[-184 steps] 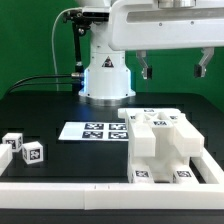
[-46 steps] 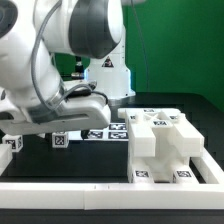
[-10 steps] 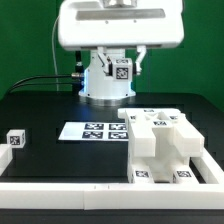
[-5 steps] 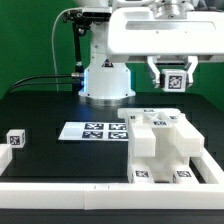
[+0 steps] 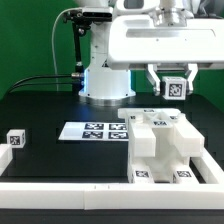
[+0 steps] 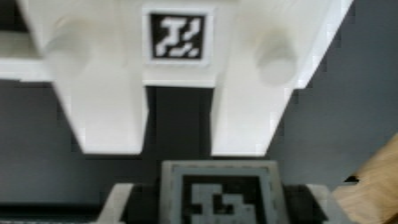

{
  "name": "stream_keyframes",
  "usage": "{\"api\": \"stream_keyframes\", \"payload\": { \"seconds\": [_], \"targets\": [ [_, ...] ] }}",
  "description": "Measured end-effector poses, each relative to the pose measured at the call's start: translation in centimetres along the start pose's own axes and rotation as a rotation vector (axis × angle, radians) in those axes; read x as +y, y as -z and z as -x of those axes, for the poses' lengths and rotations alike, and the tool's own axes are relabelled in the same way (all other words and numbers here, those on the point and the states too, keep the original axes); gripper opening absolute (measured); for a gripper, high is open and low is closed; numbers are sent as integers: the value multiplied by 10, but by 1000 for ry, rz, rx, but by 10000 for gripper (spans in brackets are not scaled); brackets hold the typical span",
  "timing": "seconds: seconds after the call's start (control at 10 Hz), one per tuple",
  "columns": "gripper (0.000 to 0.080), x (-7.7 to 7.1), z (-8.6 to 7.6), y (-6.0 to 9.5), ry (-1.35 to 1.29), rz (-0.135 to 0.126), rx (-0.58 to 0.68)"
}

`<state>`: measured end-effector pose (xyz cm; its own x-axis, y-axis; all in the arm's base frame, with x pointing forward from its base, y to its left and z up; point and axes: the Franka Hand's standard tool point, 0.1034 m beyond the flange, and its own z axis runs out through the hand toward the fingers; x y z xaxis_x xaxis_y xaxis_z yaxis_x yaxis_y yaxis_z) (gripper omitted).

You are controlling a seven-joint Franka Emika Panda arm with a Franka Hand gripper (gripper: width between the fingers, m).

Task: Assemble chair

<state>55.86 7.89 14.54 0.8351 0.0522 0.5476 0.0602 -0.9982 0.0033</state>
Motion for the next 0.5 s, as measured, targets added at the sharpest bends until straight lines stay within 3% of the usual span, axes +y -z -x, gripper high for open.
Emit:
{"api": "stream_keyframes", "payload": {
  "seconds": [0.2, 0.5],
  "targets": [
    [278, -14, 12, -6, 9, -14, -22],
    [278, -22, 22, -12, 27, -19, -36]
  ]
}}
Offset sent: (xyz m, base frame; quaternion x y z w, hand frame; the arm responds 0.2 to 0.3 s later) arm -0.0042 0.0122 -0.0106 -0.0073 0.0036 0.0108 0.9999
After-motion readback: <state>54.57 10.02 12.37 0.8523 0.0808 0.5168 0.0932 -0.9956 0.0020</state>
